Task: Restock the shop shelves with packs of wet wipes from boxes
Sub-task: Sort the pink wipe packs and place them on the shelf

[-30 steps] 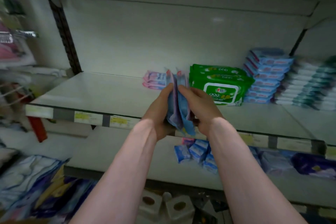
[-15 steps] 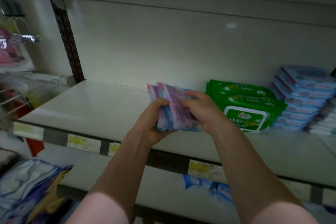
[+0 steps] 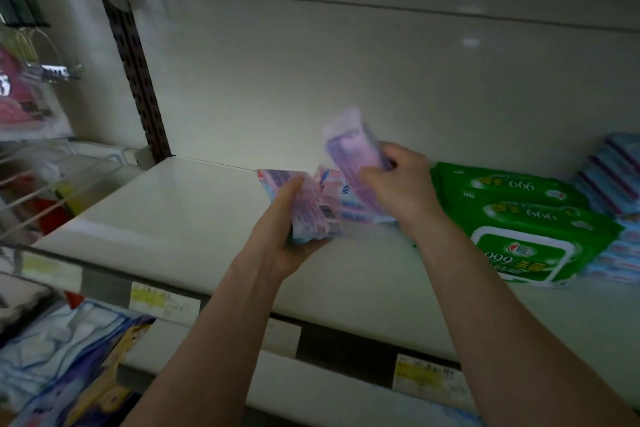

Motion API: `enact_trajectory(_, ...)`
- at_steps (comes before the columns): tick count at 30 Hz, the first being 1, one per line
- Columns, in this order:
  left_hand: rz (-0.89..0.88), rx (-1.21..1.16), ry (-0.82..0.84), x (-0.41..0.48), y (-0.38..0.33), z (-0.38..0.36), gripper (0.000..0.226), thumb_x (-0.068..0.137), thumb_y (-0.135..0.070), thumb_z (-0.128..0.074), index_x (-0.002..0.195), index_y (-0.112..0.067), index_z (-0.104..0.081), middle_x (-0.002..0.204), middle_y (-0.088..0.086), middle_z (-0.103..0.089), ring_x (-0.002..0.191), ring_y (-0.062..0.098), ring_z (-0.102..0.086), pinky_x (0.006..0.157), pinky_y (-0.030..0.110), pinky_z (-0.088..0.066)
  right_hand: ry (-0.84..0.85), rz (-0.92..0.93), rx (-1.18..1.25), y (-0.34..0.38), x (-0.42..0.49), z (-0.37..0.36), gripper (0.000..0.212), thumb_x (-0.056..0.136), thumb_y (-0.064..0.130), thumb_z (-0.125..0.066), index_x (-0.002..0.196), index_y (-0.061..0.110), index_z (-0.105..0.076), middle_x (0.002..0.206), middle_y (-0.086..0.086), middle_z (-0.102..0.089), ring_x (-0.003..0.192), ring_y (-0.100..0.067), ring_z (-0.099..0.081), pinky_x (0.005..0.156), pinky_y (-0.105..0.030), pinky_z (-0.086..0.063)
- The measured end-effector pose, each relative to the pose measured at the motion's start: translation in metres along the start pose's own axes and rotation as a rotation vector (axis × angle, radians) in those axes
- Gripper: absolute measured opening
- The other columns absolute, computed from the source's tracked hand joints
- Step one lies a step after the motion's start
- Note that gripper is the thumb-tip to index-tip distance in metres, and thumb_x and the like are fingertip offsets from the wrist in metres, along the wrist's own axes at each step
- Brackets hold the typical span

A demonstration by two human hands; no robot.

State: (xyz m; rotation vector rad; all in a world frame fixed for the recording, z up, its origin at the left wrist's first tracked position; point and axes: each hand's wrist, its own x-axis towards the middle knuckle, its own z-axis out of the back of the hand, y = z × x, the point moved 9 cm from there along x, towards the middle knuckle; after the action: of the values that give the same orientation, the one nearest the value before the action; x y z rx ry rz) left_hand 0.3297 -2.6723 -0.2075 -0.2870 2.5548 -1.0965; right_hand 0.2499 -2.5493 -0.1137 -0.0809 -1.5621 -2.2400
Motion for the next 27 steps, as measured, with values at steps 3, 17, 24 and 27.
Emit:
enact_trajectory(3, 0.001, 0.003, 0.094, 0.008, -0.002, -0.015, 0.067, 0.089, -0.066, -0.039, 0.130, -0.014, -0.055, 0.121, 0.017, -0.065, 0.109, 0.032, -0.062, 0.086, 0.046, -0.053, 0.203, 0.183, -0.155, 0.012, -0.014, -0.042, 0.025, 0.087, 0.013, -0.061, 0.108, 0.025, -0.069, 0.104, -0.001, -0.066, 0.094, -0.018, -0.063, 0.078, -0.030, -0.054)
enact_trajectory(17, 0.016, -0.197, 0.154, 0.020, 0.000, -0.006, 0.047, 0.078, -0.023, -0.055, 0.123, -0.007, -0.056, 0.110, 0.020, -0.066, 0.097, 0.036, -0.065, 0.084, 0.052, -0.053, 0.218, -0.291, -0.061, -0.045, 0.008, -0.009, 0.023, 0.090, 0.017, -0.057, 0.109, 0.005, -0.063, 0.111, -0.013, -0.065, 0.086, -0.016, -0.064, 0.078, -0.035, -0.058)
enact_trajectory(24, 0.024, 0.036, 0.006, 0.035, -0.020, 0.002, 0.042, 0.088, -0.047, -0.057, 0.116, -0.016, -0.063, 0.115, 0.014, -0.068, 0.099, 0.030, -0.066, 0.079, 0.046, -0.057, 0.003, -0.440, 0.391, -0.060, 0.018, 0.000, 0.052, 0.090, 0.000, -0.059, 0.138, 0.006, -0.041, 0.100, -0.008, -0.055, 0.077, -0.019, -0.060, 0.061, -0.029, -0.055)
enact_trajectory(27, -0.024, 0.209, -0.175, 0.039, -0.040, 0.008, 0.013, 0.089, -0.019, -0.061, 0.097, -0.013, -0.054, 0.105, 0.016, -0.067, 0.093, 0.033, -0.066, 0.077, 0.049, -0.056, -0.046, -0.467, 0.400, -0.067, 0.029, 0.002, 0.053, 0.090, -0.004, -0.055, 0.139, 0.006, -0.038, 0.114, -0.012, -0.052, 0.090, -0.026, -0.060, 0.063, -0.030, -0.055)
